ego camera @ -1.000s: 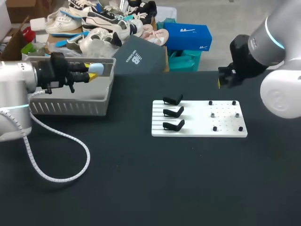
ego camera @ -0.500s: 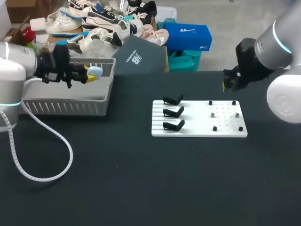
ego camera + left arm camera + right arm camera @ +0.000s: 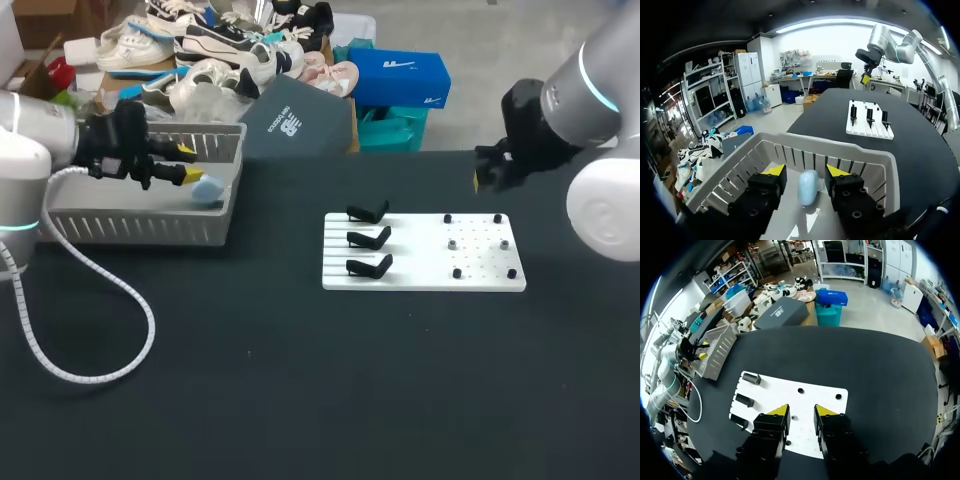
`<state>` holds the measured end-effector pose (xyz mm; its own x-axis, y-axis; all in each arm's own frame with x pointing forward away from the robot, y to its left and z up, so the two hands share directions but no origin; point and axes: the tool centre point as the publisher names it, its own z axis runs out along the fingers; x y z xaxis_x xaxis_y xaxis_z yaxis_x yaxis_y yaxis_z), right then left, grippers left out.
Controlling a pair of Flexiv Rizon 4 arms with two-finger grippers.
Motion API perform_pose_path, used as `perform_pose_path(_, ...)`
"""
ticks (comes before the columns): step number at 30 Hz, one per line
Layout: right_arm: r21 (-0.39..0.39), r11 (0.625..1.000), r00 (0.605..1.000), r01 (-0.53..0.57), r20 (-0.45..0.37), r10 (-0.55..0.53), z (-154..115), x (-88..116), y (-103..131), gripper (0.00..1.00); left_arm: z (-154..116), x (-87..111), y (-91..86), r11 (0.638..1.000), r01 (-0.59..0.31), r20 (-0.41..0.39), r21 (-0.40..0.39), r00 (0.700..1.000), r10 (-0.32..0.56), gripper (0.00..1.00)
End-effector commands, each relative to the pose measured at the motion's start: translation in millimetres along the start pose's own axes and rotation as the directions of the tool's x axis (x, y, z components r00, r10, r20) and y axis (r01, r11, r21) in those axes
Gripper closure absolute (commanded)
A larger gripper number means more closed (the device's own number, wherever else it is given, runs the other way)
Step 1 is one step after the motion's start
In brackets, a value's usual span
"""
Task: Pick up each earbud case from the left stands, insert the matching earbuds, close the lid, and place the case in the box.
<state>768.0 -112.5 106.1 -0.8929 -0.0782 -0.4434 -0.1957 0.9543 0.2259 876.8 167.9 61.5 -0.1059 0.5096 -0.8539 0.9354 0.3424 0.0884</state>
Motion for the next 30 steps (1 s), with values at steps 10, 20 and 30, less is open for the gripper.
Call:
perform_pose_path(10,0.000,0.997,0.994,0.077,0.074,-0.077,-15,3,-12,0.68,-27,-62.5,-29.5,0.991,-0.127,0.135,-0.043,0.982,0.132,0.00)
perform_pose_path(20,-0.030,0.981,0.957,0.192,0.226,-0.180,-30,6,-46,0.68,-18,-81.0,-67.2,0.990,-0.141,0.164,-0.028,0.976,0.144,0.00)
perform_pose_path(30,-0.064,0.964,0.918,0.259,0.327,-0.225,-33,-1,-77,0.68,-10,-89.9,-109.5,0.989,-0.140,0.219,-0.042,0.965,0.146,0.00)
